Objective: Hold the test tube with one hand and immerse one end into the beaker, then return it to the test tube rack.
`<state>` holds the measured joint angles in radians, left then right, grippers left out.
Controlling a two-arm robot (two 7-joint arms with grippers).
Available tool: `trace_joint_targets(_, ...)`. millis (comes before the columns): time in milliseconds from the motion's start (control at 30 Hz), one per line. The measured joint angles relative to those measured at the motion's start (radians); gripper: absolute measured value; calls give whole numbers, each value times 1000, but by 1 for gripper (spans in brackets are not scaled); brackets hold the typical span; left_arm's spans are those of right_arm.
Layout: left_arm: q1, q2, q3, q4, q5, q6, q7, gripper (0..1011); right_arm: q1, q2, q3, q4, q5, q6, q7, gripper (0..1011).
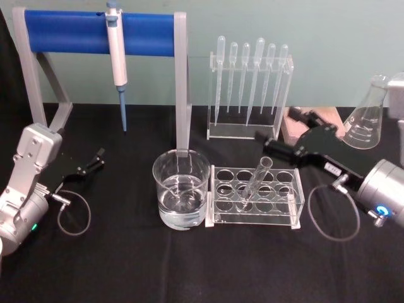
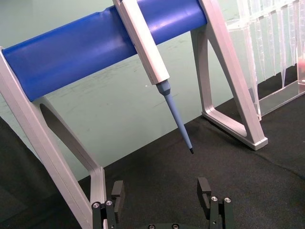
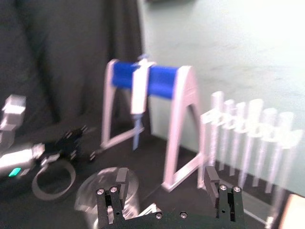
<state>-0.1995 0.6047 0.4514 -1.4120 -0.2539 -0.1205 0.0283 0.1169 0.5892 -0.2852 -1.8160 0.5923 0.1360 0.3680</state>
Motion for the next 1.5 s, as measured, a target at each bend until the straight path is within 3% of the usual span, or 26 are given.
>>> trace_joint_targets(100, 0, 0, 0, 0, 0, 0, 0, 1000, -17, -24, 25, 0, 6, -16, -43, 1000)
trace_joint_targets(200, 0, 0, 0, 0, 0, 0, 0, 1000, -37, -57, 50, 11, -18, -47, -110, 1000)
trace_joint_targets(267, 0, 0, 0, 0, 0, 0, 0, 1000, -53, -96, 67, 31, -75, -80, -197, 1000)
trace_joint_targets(333, 0, 0, 0, 0, 0, 0, 0, 1000, -57, -107, 69, 40, -93, -88, -224, 1002)
trace_joint_targets(500, 0, 0, 0, 0, 0, 0, 0, 1000, -71, -178, 56, 113, -265, -148, -396, 1002)
trace_joint_targets(600, 0, 0, 0, 0, 0, 0, 0, 1000, -73, -202, 46, 148, -326, -164, -446, 1002)
trace_joint_targets(667, 0, 0, 0, 0, 0, 0, 0, 1000, -74, -207, 45, 155, -337, -166, -453, 1000)
trace_joint_targets(700, 0, 0, 0, 0, 0, 0, 0, 1000, -75, -218, 42, 173, -365, -172, -467, 1000)
trace_joint_targets(833, 0, 0, 0, 0, 0, 0, 0, 1000, -77, -227, 43, 186, -383, -175, -466, 1002)
trace_joint_targets(1500, 0, 0, 0, 0, 0, 0, 0, 1000, -76, -227, 43, 191, -385, -175, -458, 1002)
